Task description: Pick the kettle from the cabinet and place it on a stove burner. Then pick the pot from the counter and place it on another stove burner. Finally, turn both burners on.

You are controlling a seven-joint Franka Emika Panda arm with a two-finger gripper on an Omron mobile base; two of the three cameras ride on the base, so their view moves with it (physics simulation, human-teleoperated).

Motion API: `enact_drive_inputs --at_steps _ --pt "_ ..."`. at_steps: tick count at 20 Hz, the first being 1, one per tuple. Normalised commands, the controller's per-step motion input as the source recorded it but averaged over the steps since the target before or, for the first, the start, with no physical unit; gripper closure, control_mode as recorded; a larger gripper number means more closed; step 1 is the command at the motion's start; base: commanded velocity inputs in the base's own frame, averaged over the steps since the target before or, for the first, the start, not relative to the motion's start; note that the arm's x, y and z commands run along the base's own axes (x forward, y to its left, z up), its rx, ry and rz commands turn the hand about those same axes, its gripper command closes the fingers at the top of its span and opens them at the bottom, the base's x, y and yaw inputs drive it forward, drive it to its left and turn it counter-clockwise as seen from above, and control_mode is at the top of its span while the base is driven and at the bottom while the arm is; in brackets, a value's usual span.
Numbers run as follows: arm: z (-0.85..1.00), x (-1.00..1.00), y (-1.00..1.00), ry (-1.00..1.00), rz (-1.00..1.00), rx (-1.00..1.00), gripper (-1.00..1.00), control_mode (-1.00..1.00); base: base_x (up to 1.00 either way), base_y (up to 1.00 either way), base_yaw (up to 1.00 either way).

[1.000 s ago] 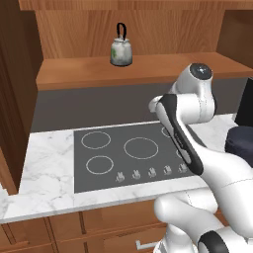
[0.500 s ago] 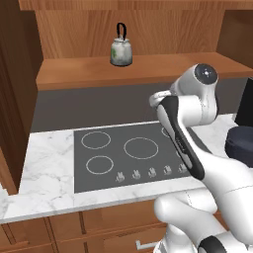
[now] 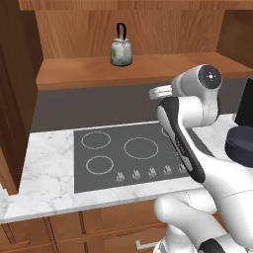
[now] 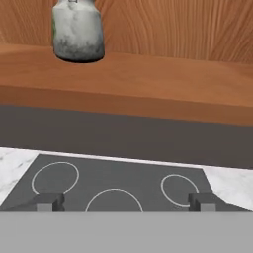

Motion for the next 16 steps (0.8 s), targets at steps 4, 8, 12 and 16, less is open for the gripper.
enact_drive_inputs --at_steps 4,8,12,16 --pt "0.36 0.0 0.0 -0.11 0.0 0.0 -1.0 -1.0 0.0 0.0 0.0" --pt "0.33 0.0 0.05 -0.07 0.0 0.0 -1.0 -1.0 0.0 0.0 0.0" --pt "0.36 0.03 0.01 -0.04 0.0 0.01 -1.0 -1.0 0.0 0.0 0.0" --pt "0.39 0.1 0.0 -0.05 0.0 0.03 -1.0 -1.0 0.0 0.0 0.0"
